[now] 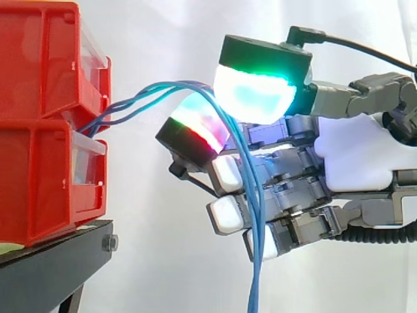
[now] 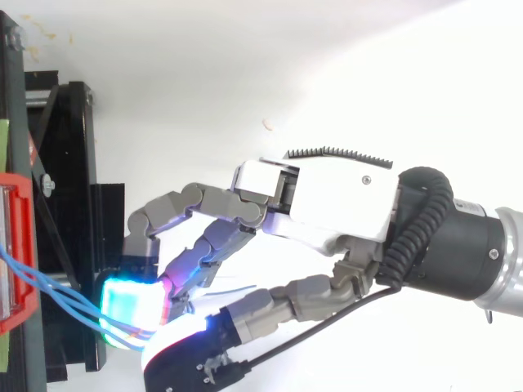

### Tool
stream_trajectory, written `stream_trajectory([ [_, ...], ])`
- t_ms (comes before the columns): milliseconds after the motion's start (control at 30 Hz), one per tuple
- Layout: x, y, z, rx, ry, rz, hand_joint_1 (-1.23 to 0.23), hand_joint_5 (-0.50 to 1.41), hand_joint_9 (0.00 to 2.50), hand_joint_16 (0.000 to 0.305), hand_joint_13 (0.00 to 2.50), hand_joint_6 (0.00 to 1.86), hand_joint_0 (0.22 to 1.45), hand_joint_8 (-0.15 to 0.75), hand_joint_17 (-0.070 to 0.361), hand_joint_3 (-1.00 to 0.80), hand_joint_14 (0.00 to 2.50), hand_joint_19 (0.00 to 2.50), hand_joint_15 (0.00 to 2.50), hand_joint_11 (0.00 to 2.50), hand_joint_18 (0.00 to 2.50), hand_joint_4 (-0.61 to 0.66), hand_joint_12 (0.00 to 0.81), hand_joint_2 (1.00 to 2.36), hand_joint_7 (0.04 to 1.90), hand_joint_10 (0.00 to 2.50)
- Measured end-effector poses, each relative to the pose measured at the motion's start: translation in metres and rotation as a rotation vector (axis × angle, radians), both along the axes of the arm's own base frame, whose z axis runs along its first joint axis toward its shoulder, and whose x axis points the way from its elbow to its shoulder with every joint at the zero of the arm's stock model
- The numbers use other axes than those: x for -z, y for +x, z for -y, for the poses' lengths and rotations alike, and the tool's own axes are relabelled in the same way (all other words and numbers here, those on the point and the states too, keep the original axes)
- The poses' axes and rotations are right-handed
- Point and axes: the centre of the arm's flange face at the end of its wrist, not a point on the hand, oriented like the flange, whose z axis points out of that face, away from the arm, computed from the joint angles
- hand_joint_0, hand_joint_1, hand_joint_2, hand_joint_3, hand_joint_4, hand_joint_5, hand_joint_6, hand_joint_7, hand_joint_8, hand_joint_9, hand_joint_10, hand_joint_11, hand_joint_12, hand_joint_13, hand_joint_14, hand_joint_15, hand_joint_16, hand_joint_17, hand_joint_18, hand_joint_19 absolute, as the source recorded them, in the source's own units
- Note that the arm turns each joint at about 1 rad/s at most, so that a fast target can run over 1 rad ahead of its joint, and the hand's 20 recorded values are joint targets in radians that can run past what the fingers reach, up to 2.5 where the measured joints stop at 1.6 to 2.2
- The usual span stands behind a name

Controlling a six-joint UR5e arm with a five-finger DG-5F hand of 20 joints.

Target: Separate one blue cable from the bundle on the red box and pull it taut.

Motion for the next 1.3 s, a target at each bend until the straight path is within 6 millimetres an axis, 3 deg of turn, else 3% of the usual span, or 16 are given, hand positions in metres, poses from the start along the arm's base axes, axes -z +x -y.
stream_trajectory([
  [133, 0.0001, 0.0000, -0.0001, 0.000, 0.000, 0.000, -0.77, -0.19, 0.87, 0.051, 0.90, 0.78, 0.65, 0.317, 0.116, -0.29, 0.01, 0.63, 0.47, 0.65, 0.80, 0.12, 0.375, 1.01, 1.04, 0.02],
  [300, 0.0002, 0.0000, 0.0000, 0.000, 0.000, -0.001, -0.83, -0.21, 0.84, 0.051, 0.87, 0.82, 0.68, 0.307, 0.115, -0.28, 0.01, 0.62, 0.46, 0.66, 0.79, 0.12, 0.369, 1.01, 0.99, 0.02],
  [500, -0.0003, 0.0001, -0.0002, -0.001, 0.000, 0.000, -0.73, -0.17, 0.94, 0.052, 0.91, 0.81, 0.57, 0.330, 0.117, -0.50, 0.01, 0.65, 0.47, 0.68, 0.82, 0.16, 0.382, 1.00, 1.04, 0.02],
  [767, -0.0002, 0.0002, 0.0002, 0.000, 0.000, 0.001, -0.66, -0.14, 1.05, 0.051, 0.96, 0.79, 0.58, 0.345, 0.115, -0.50, 0.01, 0.65, 0.47, 0.68, 0.85, 0.16, 0.381, 1.00, 1.13, 0.02],
  [1300, -0.0002, 0.0004, 0.0001, 0.000, 0.000, 0.002, -0.86, -0.20, 0.93, 0.051, 0.94, 0.85, 0.68, 0.307, 0.114, -0.14, 0.01, 0.63, 0.47, 0.69, 0.83, 0.05, 0.364, 1.02, 1.03, 0.02],
])
